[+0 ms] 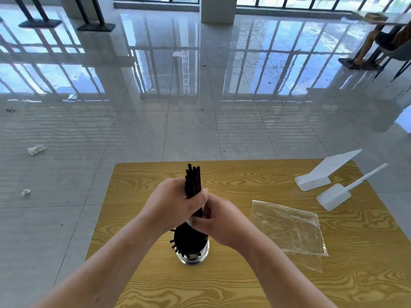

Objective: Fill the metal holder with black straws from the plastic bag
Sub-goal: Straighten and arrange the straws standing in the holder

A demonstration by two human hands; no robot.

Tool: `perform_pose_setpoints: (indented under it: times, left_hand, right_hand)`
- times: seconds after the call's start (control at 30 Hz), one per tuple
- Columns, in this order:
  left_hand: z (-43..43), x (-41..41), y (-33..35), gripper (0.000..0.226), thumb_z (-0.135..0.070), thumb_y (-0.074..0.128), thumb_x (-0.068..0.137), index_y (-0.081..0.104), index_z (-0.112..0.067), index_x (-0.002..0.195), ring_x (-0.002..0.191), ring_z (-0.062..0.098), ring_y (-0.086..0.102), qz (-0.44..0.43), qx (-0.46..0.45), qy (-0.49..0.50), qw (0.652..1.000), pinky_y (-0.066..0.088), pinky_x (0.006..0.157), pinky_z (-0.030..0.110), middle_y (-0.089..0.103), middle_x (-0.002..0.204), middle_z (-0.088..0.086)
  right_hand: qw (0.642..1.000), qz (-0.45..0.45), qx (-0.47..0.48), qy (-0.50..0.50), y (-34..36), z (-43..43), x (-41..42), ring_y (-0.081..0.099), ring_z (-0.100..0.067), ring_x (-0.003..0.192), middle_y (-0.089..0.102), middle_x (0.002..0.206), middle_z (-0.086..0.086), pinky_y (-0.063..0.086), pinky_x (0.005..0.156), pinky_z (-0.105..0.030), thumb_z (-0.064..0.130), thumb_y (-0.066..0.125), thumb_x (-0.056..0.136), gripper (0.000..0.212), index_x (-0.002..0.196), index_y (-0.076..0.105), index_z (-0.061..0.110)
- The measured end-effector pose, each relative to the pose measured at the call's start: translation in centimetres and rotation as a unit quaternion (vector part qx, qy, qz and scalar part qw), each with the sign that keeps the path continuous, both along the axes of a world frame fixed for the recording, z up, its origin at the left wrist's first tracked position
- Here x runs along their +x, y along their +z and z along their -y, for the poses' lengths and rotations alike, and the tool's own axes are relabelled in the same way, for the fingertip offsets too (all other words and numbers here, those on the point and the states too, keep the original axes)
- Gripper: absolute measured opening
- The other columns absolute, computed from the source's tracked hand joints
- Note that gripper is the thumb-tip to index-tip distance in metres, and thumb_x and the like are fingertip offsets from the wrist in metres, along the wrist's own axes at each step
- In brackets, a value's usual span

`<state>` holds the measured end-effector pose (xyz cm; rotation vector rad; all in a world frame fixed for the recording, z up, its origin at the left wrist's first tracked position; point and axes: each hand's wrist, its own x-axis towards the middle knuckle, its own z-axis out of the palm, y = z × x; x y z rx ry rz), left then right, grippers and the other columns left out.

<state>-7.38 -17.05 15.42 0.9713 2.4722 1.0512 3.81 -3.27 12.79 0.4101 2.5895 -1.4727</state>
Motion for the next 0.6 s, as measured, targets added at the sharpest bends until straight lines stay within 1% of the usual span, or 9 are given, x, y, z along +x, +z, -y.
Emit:
perform_pose_setpoints:
  times: [0.07,0.1,0.13,0.2,0.27,0.33,0.43,0.53,0.6]
  left_hand:
    - [-0.1,0.2,-0.6,0.041,-0.065,0.057,0.084,0.064,-0.025,0.078,0.066,0.011,0.065,0.012,-0.008,0.006,1.0,0.057,0.062,0.043,0.069,0.07,-0.011]
    - [-0.1,0.3,-0.9,0.038,-0.065,0.06,0.083,0.063,-0.028,0.08,0.066,0.01,0.064,0.018,-0.011,0.008,1.0,0.057,0.062,0.041,0.069,0.072,-0.013]
    - [0.0,0.3,-1.2,0.036,-0.066,0.063,0.081,0.063,-0.03,0.08,0.067,0.008,0.064,0.026,-0.017,0.008,0.999,0.056,0.062,0.038,0.069,0.073,-0.015]
    - [0.2,0.4,-1.7,0.033,-0.067,0.066,0.079,0.063,-0.034,0.079,0.066,0.005,0.064,0.041,-0.031,0.005,0.999,0.055,0.061,0.033,0.069,0.074,-0.019]
    - [0.6,0.5,-2.2,0.031,-0.068,0.067,0.077,0.065,-0.038,0.079,0.068,0.002,0.066,0.058,-0.044,-0.006,0.997,0.054,0.062,0.029,0.07,0.076,-0.022]
    - [0.9,0.7,-2.7,0.028,-0.066,0.067,0.079,0.068,-0.038,0.081,0.072,0.001,0.068,0.08,-0.05,-0.019,0.995,0.057,0.066,0.031,0.072,0.079,-0.021]
    - [1.3,1.0,-3.0,0.029,-0.062,0.065,0.085,0.069,-0.034,0.08,0.072,0.003,0.069,0.086,-0.043,-0.019,0.995,0.06,0.069,0.037,0.073,0.078,-0.018]
    - [1.2,1.2,-2.7,0.03,-0.063,0.063,0.084,0.066,-0.033,0.078,0.07,0.005,0.067,0.044,-0.027,-0.01,0.999,0.059,0.064,0.037,0.07,0.076,-0.018]
    - [0.9,1.0,-2.1,0.029,-0.061,0.064,0.083,0.063,-0.032,0.076,0.068,0.007,0.065,0.014,-0.004,-0.004,1.0,0.056,0.061,0.037,0.068,0.074,-0.017]
  right_hand:
    - [0.999,-0.01,0.035,0.001,0.0,0.1,-0.4,0.063,-0.007,0.064,0.069,0.074,0.01,0.053,0.057,-0.03,0.043,0.069,0.091,0.01,0.09,0.064,0.034]
    - [0.999,-0.005,0.042,0.001,-0.1,0.1,-0.5,0.063,-0.009,0.064,0.07,0.075,0.007,0.054,0.059,-0.035,0.038,0.068,0.092,0.011,0.087,0.065,0.029]
    - [0.999,0.004,0.045,0.004,-0.3,0.1,-0.5,0.06,-0.007,0.061,0.069,0.073,0.007,0.052,0.058,-0.037,0.035,0.068,0.093,0.014,0.083,0.065,0.025]
    - [0.999,0.027,0.047,0.005,-0.8,0.2,-0.4,0.052,-0.005,0.056,0.066,0.069,0.007,0.046,0.055,-0.034,0.031,0.067,0.092,0.016,0.078,0.063,0.023]
    - [0.998,0.038,0.041,-0.002,-1.5,0.3,-0.1,0.053,-0.005,0.058,0.07,0.073,0.002,0.047,0.056,-0.034,0.029,0.065,0.09,0.011,0.082,0.064,0.022]
    - [0.999,0.038,0.031,-0.007,-2.0,0.6,0.1,0.055,-0.008,0.06,0.074,0.079,-0.001,0.05,0.057,-0.037,0.027,0.064,0.089,0.006,0.085,0.065,0.022]
    - [0.998,0.034,0.047,-0.009,-2.4,0.8,0.3,0.065,-0.016,0.064,0.075,0.078,0.002,0.057,0.062,-0.041,0.025,0.065,0.091,0.006,0.086,0.066,0.024]
    - [0.998,0.018,0.067,-0.012,-2.1,0.8,0.1,0.071,-0.021,0.071,0.075,0.078,0.002,0.06,0.065,-0.046,0.03,0.062,0.09,0.01,0.085,0.067,0.023]
    - [0.997,0.009,0.07,-0.014,-1.5,0.6,-0.1,0.072,-0.02,0.071,0.075,0.077,0.002,0.061,0.065,-0.046,0.035,0.061,0.087,0.014,0.083,0.067,0.023]
